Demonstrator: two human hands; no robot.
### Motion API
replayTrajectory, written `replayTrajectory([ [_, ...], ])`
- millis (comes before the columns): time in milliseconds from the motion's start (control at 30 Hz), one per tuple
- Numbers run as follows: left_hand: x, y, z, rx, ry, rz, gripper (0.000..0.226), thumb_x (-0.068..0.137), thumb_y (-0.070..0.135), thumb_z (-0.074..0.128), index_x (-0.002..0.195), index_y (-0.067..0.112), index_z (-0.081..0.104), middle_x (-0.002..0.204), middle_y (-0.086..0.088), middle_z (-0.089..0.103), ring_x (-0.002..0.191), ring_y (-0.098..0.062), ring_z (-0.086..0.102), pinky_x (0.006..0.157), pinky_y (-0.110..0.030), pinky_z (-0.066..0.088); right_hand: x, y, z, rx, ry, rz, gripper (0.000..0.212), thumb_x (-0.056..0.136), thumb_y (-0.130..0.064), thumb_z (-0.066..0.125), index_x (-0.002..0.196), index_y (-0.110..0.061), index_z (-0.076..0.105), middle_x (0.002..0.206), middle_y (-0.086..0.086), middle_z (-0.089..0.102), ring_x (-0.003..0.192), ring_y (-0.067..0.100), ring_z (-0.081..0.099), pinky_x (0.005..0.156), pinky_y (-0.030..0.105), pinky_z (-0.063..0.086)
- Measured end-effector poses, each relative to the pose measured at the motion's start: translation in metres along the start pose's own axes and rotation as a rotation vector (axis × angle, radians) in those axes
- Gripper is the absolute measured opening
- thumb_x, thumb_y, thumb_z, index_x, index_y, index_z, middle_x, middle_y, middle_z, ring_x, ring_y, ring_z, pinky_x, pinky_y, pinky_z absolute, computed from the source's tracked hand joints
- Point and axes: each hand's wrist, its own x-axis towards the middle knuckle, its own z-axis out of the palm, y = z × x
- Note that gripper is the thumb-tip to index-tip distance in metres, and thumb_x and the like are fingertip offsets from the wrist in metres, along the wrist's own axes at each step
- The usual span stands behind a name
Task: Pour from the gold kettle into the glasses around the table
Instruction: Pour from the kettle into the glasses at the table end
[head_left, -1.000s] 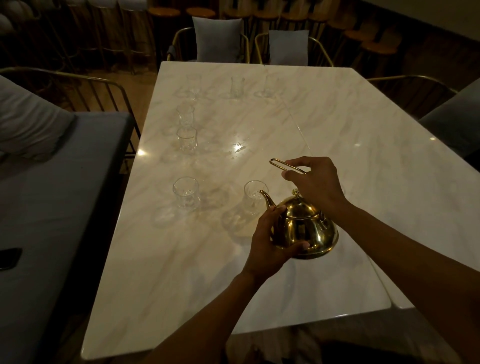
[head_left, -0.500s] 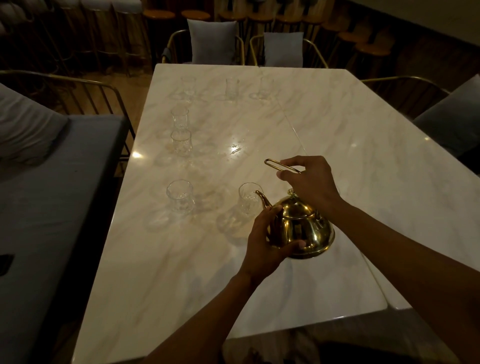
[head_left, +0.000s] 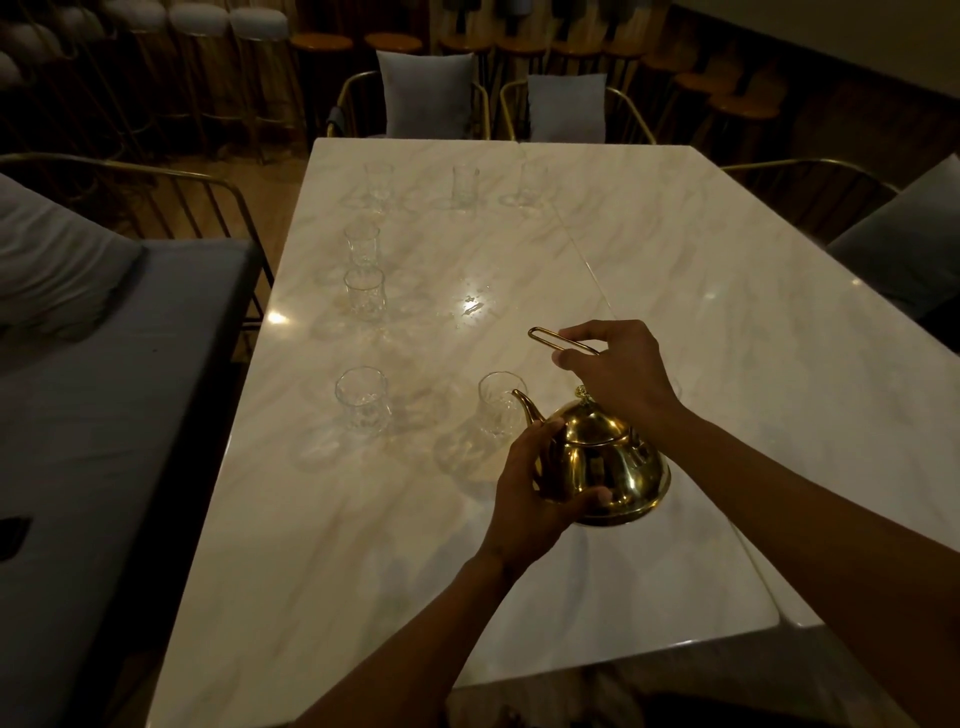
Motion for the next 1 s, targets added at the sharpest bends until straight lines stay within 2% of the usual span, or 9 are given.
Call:
replayTrajectory([
  [200,-0.0014,0.0002,-0.0008,-0.015,0.006,-0.009,0.073,0.071,0.026,0.086,0.13,0.038,0.045,0.131,0.019,0.047,0.115,0.021,0.043,0.086,-0.001,0.043,0.0004,0.0011,0.0017,-0.009,-0.003,0.006,0.028,0.078,-0.021,0.078,0.104,-0.014,0.074,0.103,0.007,0.071,0.096,0.023,0.066,0.084,0.031,0.053],
  [300,-0.0018,0.0,-0.0008,-0.03,0.006,-0.012,0.074,0.07,0.026,0.087,0.131,0.034,0.046,0.131,0.018,0.048,0.115,0.02,0.045,0.085,-0.001,0.043,-0.0004,0.0012,0.0012,0.004,-0.005,0.005,0.027,0.078,-0.02,0.078,0.103,-0.015,0.074,0.1,0.006,0.071,0.095,0.022,0.066,0.086,0.034,0.054],
  [533,-0.0043,0.0006,0.0002,-0.022,0.016,-0.017,0.073,0.071,0.028,0.086,0.13,0.038,0.045,0.132,0.019,0.047,0.115,0.021,0.043,0.086,0.0,0.042,-0.0008,0.002,0.0018,0.004,-0.015,0.011,0.026,0.078,-0.02,0.078,0.103,-0.016,0.074,0.087,0.001,0.07,0.066,0.007,0.063,0.064,0.018,0.046],
  [633,-0.0046,0.0016,-0.0002,-0.024,0.013,-0.014,0.071,0.072,0.026,0.086,0.126,0.044,0.043,0.129,0.024,0.046,0.113,0.024,0.043,0.086,0.001,0.041,-0.0011,0.003,0.0026,0.001,-0.024,0.006,0.027,0.078,-0.019,0.078,0.104,-0.014,0.074,0.092,0.003,0.071,0.068,0.006,0.063,0.062,0.016,0.045],
  [767,-0.0067,0.0019,0.0007,-0.032,0.017,-0.018,0.071,0.071,0.028,0.086,0.124,0.047,0.043,0.128,0.025,0.046,0.113,0.024,0.043,0.086,0.001,0.041,-0.0009,0.0033,0.0043,0.01,-0.03,0.0,0.028,0.078,-0.018,0.078,0.105,-0.013,0.073,0.102,0.009,0.07,0.087,0.021,0.066,0.076,0.028,0.054],
  [900,-0.0075,0.0019,0.0007,-0.04,0.02,-0.025,0.071,0.071,0.027,0.086,0.124,0.047,0.043,0.127,0.026,0.046,0.111,0.025,0.043,0.084,0.001,0.041,-0.0008,0.0049,0.0051,-0.001,-0.039,-0.013,0.028,0.078,-0.019,0.078,0.106,-0.012,0.073,0.102,0.008,0.07,0.077,0.016,0.066,0.064,0.019,0.049],
  [1000,-0.0087,0.0002,0.0006,-0.046,0.018,-0.029,0.072,0.07,0.03,0.086,0.126,0.047,0.043,0.129,0.026,0.047,0.113,0.022,0.044,0.086,-0.002,0.044,-0.0016,0.0054,0.0065,0.004,-0.039,-0.006,0.028,0.078,-0.019,0.078,0.105,-0.012,0.073,0.102,0.009,0.07,0.074,0.016,0.066,0.062,0.019,0.05],
])
